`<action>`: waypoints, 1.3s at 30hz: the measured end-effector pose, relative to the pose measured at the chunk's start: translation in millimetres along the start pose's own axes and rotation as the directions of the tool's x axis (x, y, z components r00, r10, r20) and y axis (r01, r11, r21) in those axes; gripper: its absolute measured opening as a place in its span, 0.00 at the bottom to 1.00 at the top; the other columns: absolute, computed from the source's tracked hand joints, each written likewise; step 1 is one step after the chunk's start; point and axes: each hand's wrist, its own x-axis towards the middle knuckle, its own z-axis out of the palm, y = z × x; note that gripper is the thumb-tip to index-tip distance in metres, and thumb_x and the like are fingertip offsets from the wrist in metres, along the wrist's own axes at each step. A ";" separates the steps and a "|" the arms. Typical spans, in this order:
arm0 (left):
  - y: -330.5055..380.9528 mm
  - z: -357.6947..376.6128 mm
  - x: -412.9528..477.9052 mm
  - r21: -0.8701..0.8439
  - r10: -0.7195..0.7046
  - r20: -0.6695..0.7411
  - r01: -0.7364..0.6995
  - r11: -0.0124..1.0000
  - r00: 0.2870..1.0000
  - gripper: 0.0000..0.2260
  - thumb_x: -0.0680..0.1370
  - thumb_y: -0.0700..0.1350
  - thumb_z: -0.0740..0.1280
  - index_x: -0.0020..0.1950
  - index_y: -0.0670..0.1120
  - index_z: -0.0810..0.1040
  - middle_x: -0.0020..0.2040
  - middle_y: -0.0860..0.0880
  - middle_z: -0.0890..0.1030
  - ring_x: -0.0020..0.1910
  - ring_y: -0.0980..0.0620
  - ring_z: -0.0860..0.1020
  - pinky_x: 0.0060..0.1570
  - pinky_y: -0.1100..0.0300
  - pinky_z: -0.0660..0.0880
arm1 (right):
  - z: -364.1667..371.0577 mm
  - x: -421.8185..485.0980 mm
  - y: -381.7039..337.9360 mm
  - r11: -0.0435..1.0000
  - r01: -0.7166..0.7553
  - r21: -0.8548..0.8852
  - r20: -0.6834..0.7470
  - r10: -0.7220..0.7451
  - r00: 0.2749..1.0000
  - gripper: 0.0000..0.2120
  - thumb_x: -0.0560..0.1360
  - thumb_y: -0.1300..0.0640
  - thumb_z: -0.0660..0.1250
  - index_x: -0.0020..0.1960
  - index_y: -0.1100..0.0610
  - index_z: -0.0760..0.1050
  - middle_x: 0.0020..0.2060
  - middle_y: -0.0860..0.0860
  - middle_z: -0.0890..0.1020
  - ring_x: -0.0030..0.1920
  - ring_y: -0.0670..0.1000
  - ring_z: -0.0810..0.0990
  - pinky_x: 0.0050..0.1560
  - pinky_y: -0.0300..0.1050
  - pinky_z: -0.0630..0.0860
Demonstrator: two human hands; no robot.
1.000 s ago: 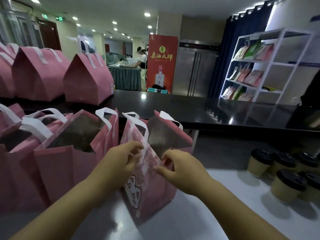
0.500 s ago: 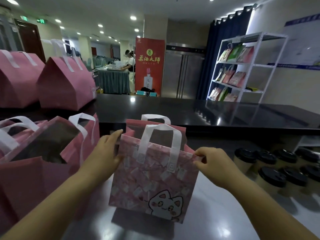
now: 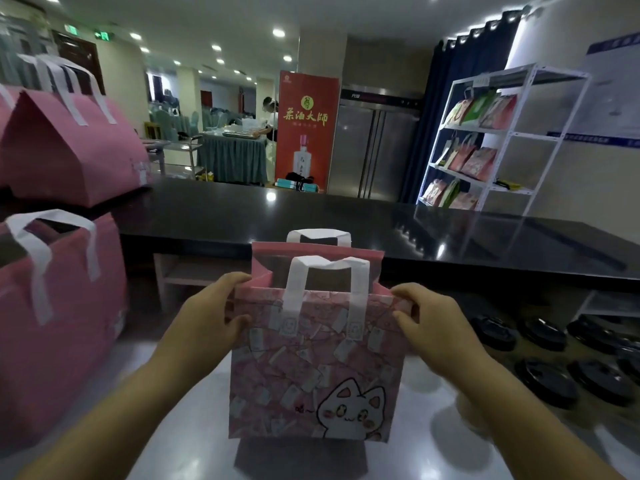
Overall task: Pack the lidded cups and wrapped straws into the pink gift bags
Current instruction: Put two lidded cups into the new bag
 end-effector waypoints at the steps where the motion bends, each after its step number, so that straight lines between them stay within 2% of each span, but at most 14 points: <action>1: 5.2 6.4 -0.7 0.003 -0.005 -0.006 0.005 1.000 1.000 0.23 0.70 0.39 0.72 0.63 0.50 0.71 0.50 0.57 0.76 0.41 0.65 0.73 0.41 0.75 0.69 | -2.5 0.9 8.6 1.000 0.000 0.013 0.003 0.000 1.000 0.15 0.75 0.59 0.65 0.61 0.51 0.74 0.40 0.39 0.77 0.41 0.41 0.77 0.38 0.33 0.73; 5: 20.8 25.4 -7.9 0.045 -0.022 -0.016 0.022 0.999 1.000 0.22 0.70 0.39 0.72 0.62 0.48 0.73 0.50 0.54 0.78 0.44 0.58 0.76 0.45 0.68 0.73 | -5.6 0.7 38.4 0.999 0.033 0.005 0.044 -0.033 0.998 0.16 0.75 0.57 0.66 0.62 0.51 0.74 0.44 0.41 0.78 0.44 0.41 0.76 0.41 0.30 0.70; 9: 34.8 29.8 -17.1 0.065 0.000 -0.027 0.002 0.998 1.000 0.20 0.70 0.38 0.72 0.60 0.48 0.73 0.50 0.55 0.76 0.45 0.56 0.76 0.42 0.70 0.70 | -8.7 -4.5 52.9 0.998 0.065 0.025 0.097 -0.068 0.993 0.14 0.74 0.56 0.67 0.60 0.50 0.75 0.48 0.43 0.80 0.47 0.45 0.77 0.48 0.42 0.77; 12: 45.9 21.5 -19.1 0.054 -0.007 -0.070 0.011 0.998 0.998 0.15 0.72 0.39 0.69 0.58 0.46 0.75 0.49 0.52 0.76 0.44 0.57 0.76 0.40 0.68 0.71 | -18.1 -5.5 55.1 0.991 0.114 0.066 0.078 -0.119 0.990 0.12 0.73 0.55 0.69 0.56 0.49 0.77 0.44 0.41 0.79 0.45 0.43 0.78 0.46 0.42 0.75; 17: 79.6 -1.3 -9.6 0.200 0.148 -0.112 -0.124 0.972 0.983 0.11 0.71 0.40 0.70 0.53 0.42 0.77 0.46 0.51 0.76 0.40 0.56 0.75 0.38 0.69 0.68 | -38.3 -8.6 55.8 0.980 0.124 0.155 0.024 -0.129 0.991 0.15 0.71 0.48 0.71 0.56 0.49 0.78 0.43 0.38 0.79 0.45 0.40 0.78 0.46 0.39 0.77; 20: 111.6 -9.2 4.3 0.226 0.267 -0.064 -0.246 0.942 0.962 0.09 0.72 0.42 0.68 0.50 0.42 0.78 0.44 0.50 0.77 0.38 0.54 0.77 0.38 0.65 0.73 | -54.9 -14.2 64.6 0.982 0.102 0.160 -0.015 -0.101 0.995 0.13 0.71 0.48 0.71 0.55 0.50 0.78 0.44 0.40 0.80 0.45 0.40 0.79 0.47 0.40 0.77; 23: 150.7 -3.8 19.0 0.201 0.363 -0.001 -0.356 0.913 0.932 0.11 0.72 0.47 0.65 0.50 0.42 0.78 0.43 0.50 0.78 0.37 0.54 0.77 0.37 0.64 0.74 | -71.2 -21.5 81.2 0.995 0.068 0.078 -0.008 -0.068 0.998 0.12 0.72 0.49 0.71 0.53 0.50 0.79 0.44 0.42 0.81 0.45 0.41 0.79 0.48 0.43 0.78; 25: 176.0 6.7 26.3 0.174 0.414 0.067 -0.419 0.891 0.908 0.13 0.72 0.50 0.63 0.50 0.44 0.78 0.43 0.51 0.79 0.37 0.56 0.77 0.37 0.64 0.75 | -79.3 -25.8 97.2 0.999 0.010 -0.040 0.043 -0.009 0.999 0.13 0.72 0.46 0.70 0.55 0.48 0.77 0.46 0.43 0.81 0.47 0.44 0.78 0.49 0.46 0.78; 27: 195.9 21.0 31.7 0.154 0.456 0.147 -0.476 0.866 0.878 0.14 0.72 0.53 0.61 0.50 0.46 0.78 0.43 0.51 0.80 0.37 0.55 0.78 0.37 0.59 0.77 | -83.9 -28.6 116.1 0.972 -0.056 -0.230 0.151 0.092 0.984 0.16 0.72 0.43 0.68 0.57 0.46 0.74 0.50 0.44 0.79 0.49 0.47 0.77 0.48 0.47 0.76; 30: 215.2 48.4 38.6 0.213 0.503 0.275 -0.562 0.799 0.819 0.16 0.72 0.57 0.57 0.50 0.50 0.78 0.43 0.54 0.77 0.38 0.56 0.76 0.38 0.57 0.78 | -80.5 -30.7 144.9 0.891 -0.076 -0.448 0.328 0.242 0.913 0.20 0.71 0.40 0.67 0.58 0.47 0.70 0.53 0.48 0.75 0.50 0.50 0.74 0.46 0.47 0.74; 34: 226.3 86.5 41.3 0.310 0.478 0.437 -0.626 0.715 0.762 0.16 0.74 0.61 0.56 0.52 0.54 0.75 0.46 0.56 0.76 0.41 0.57 0.75 0.40 0.58 0.77 | -58.6 -36.1 176.8 0.849 -0.091 -0.521 0.419 0.347 0.839 0.29 0.69 0.38 0.68 0.64 0.49 0.65 0.58 0.54 0.70 0.57 0.58 0.71 0.51 0.51 0.74; 39: 224.2 111.0 35.4 0.305 0.472 0.500 -0.657 0.690 0.727 0.13 0.75 0.61 0.58 0.52 0.55 0.74 0.49 0.56 0.77 0.43 0.56 0.75 0.40 0.59 0.77 | -31.4 -38.1 192.5 0.842 -0.113 -0.527 0.404 0.365 0.839 0.32 0.70 0.37 0.66 0.67 0.51 0.62 0.62 0.57 0.69 0.60 0.62 0.70 0.53 0.55 0.73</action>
